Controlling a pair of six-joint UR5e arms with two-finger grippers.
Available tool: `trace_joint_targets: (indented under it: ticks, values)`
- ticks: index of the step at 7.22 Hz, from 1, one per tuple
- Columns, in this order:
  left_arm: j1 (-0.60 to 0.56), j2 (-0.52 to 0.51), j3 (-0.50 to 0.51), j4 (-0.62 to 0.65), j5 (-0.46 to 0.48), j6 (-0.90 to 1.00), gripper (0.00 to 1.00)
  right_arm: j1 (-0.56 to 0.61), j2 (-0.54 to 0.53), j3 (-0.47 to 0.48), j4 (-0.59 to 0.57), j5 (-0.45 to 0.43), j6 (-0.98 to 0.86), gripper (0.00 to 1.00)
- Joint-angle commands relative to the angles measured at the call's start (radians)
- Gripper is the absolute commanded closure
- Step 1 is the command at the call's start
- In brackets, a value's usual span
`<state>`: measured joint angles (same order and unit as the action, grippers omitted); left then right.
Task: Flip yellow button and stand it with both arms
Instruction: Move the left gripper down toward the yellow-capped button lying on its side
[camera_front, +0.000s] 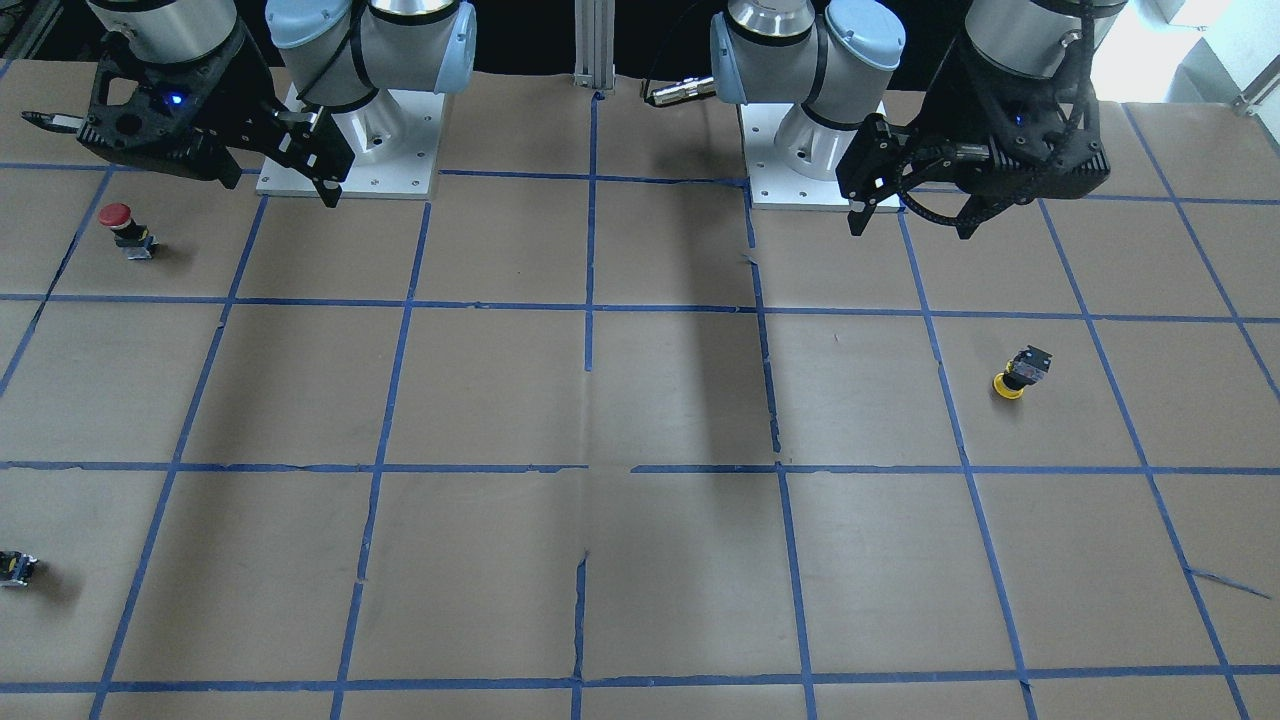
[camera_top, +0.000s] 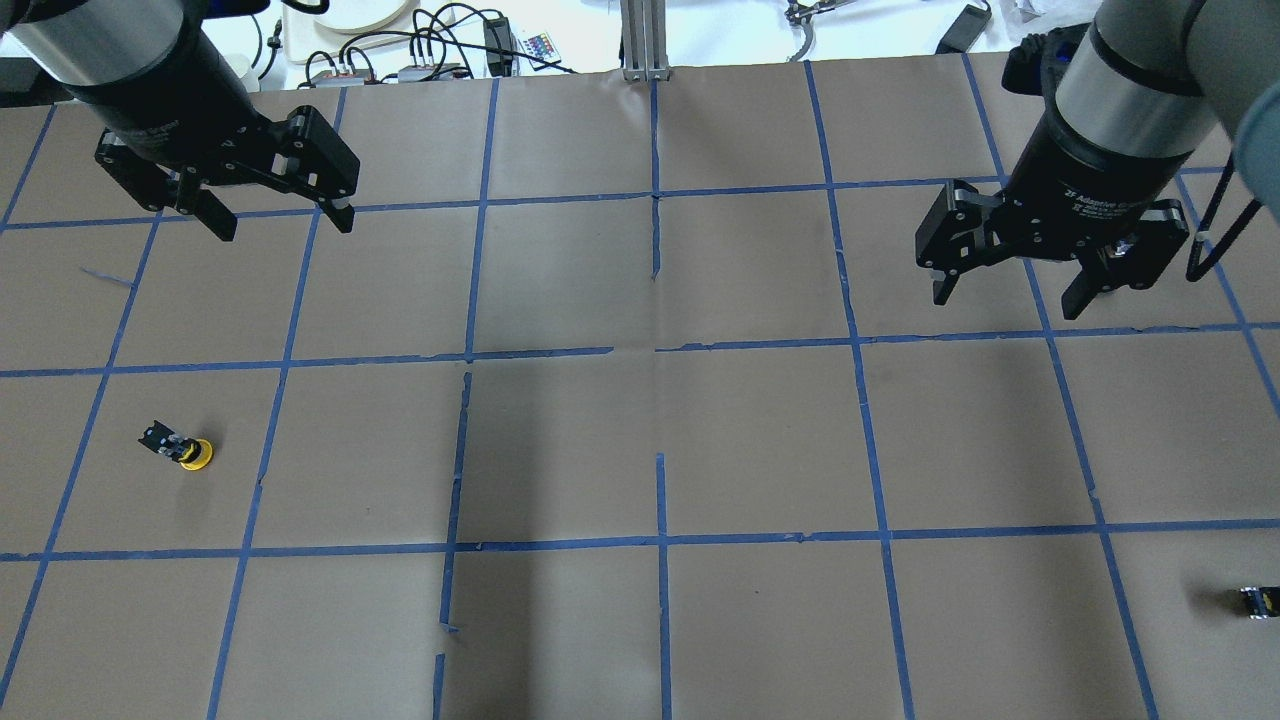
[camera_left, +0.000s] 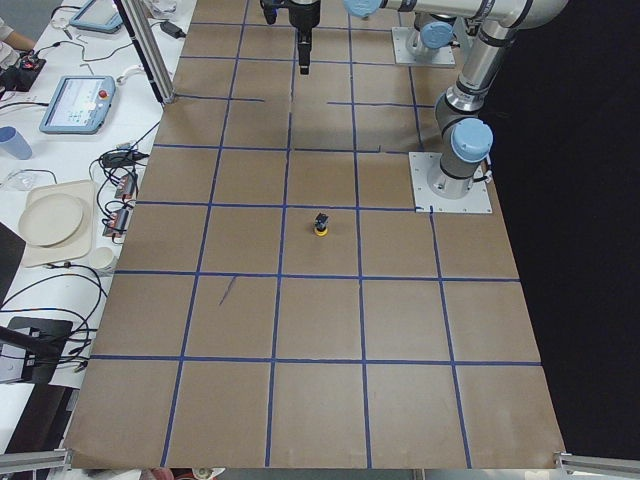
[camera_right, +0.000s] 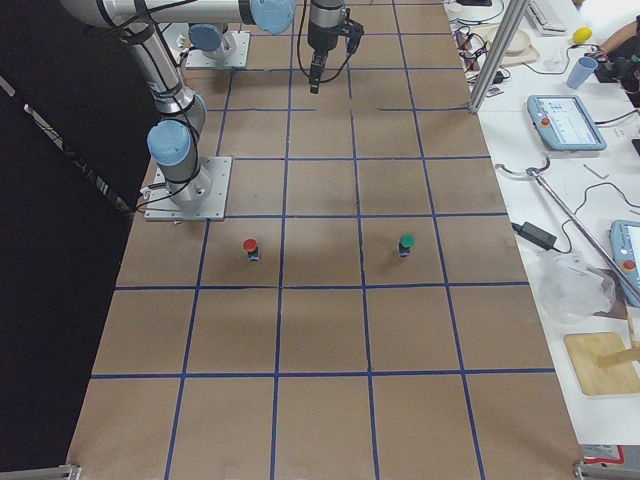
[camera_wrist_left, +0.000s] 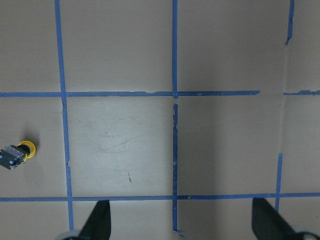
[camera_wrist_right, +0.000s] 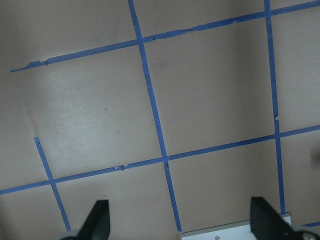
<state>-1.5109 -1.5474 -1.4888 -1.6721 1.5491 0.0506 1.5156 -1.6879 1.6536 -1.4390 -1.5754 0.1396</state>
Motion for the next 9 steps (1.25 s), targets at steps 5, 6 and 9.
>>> trace_joint_targets:
  ticks: [5, 6, 9]
  values:
    - [0.021, -0.002, -0.021, -0.005, 0.012, 0.204, 0.01, 0.000, 0.002, 0.000, -0.007, 0.002, 0.000, 0.00]
    - [0.041, -0.013, -0.027, 0.002, 0.073, 0.281, 0.01, 0.000, 0.002, 0.000, -0.006, 0.000, 0.002, 0.00]
    - [0.275, -0.020, -0.135, 0.029, 0.104, 0.528, 0.01, 0.000, 0.002, 0.000, -0.004, 0.002, 0.005, 0.00]
